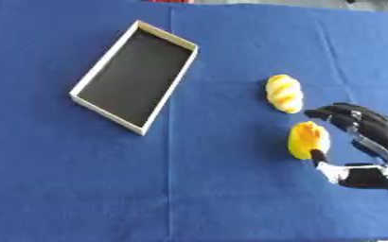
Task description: Pick up objects on the table and place them in the box.
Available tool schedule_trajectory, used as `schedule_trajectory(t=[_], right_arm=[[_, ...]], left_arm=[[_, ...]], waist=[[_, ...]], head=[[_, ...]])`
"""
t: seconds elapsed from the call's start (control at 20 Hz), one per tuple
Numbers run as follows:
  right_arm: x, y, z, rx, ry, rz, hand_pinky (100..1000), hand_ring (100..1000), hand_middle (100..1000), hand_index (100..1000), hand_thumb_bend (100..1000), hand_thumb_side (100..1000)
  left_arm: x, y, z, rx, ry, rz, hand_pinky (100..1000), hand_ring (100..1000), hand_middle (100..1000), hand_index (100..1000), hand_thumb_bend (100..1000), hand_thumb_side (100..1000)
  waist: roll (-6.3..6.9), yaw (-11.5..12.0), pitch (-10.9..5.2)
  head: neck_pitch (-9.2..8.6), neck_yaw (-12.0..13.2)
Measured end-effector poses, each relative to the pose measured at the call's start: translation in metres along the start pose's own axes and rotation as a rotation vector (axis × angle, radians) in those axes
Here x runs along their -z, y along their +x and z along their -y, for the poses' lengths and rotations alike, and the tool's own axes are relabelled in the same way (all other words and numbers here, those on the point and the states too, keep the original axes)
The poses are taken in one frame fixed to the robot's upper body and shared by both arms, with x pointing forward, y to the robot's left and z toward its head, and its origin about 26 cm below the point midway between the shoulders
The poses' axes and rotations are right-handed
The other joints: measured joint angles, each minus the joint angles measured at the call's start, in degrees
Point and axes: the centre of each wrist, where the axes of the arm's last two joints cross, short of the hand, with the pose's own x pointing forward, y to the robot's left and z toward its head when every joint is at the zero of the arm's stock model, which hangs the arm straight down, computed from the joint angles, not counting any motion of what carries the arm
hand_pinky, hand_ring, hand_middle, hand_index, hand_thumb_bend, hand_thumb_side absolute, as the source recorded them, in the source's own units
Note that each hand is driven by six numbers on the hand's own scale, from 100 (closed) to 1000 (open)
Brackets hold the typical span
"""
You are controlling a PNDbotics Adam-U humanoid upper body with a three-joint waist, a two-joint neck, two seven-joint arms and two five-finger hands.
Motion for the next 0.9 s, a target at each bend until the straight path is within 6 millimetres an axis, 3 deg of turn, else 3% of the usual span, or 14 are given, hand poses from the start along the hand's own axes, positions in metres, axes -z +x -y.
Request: schedule_trajectory(t=[0.3,0.9], right_arm=[[-0.0009,-0.0014,0.0015,-0.025,-0.019,-0.015,981,919,858,975,100,440],[-0.0004,0.0017,-0.0043,-0.017,0.091,-0.055,981,917,857,974,100,445]], left_arm=[[0.0,0.0,0.0,0.0,-0.002,0.002,814,805,791,880,100,630],[0.0001,0.0,0.0002,-0.001,-0.002,0.002,813,804,792,881,100,631]], waist=[[0.1,-0.03,0.14],[0.31,0.52,1.23]], head=[[0.0,-0.02],[-0.08,-0.5]])
